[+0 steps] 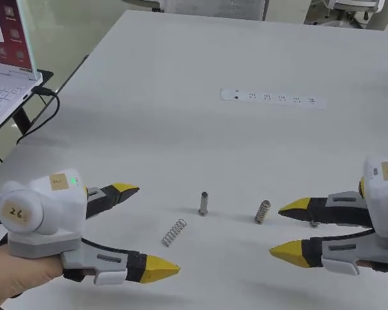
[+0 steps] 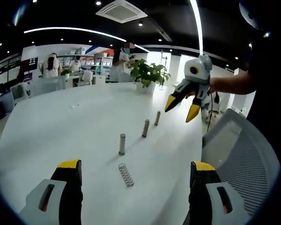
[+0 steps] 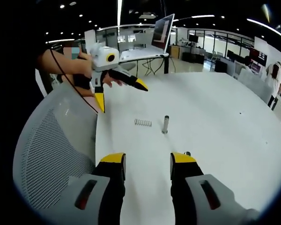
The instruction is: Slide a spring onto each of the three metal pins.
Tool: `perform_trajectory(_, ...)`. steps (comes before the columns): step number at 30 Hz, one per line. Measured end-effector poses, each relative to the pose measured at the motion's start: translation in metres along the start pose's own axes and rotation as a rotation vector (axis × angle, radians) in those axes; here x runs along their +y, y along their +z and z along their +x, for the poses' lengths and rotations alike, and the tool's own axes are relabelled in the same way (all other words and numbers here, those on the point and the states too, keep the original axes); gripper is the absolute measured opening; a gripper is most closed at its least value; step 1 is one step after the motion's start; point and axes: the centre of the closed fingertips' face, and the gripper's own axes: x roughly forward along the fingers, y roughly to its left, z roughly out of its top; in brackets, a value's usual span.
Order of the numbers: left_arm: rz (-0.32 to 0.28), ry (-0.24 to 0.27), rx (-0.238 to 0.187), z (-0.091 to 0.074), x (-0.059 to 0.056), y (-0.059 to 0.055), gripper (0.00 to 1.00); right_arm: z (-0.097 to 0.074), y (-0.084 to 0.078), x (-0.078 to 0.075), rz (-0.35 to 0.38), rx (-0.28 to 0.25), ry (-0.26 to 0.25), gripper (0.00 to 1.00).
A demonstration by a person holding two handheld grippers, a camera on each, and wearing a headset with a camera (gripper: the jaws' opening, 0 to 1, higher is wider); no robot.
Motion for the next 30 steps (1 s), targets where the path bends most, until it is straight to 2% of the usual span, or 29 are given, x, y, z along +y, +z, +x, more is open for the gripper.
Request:
perform_trajectory(6, -0.002, 0.006, 0.0, -0.003, 0.001, -0.001, 0.93, 0.008, 0.006, 0.003, -0.131, 0.064, 0.033, 0.35)
perform_trajectory(8, -0.007, 0.009, -0.004, -0.005, 0.001, -0.001, 0.93, 0.01, 0.009, 0.003, -0.136, 0.067, 0.042, 0.34)
perform_trajectory(13, -0.01, 0.009, 0.003, -0.007, 0.001, -0.004, 0.93, 0.017, 0.015, 0.002, -0.221, 0.097, 0.065, 0.33)
perform_trajectory(18, -0.01, 0.008, 0.002, -0.009, 0.0, -0.005, 0.93, 0.027, 0.019, 0.004, -0.26, 0.115, 0.089, 0.32)
perform_trajectory(25, -0.011, 0.01, 0.004, -0.011, 0.001, -0.006, 0.92, 0.041, 0.02, 0.007, -0.369, 0.173, 0.12, 0.31)
perform_trajectory(26, -0.011, 0.01, 0.005, -0.012, 0.001, -0.006, 0.92, 0.044, 0.02, 0.006, -0.405, 0.195, 0.121, 0.3)
perform_trajectory(30, -0.01, 0.011, 0.006, -0.013, 0.001, -0.006, 0.92, 0.054, 0.025, 0.01, -0.459, 0.205, 0.142, 0.29)
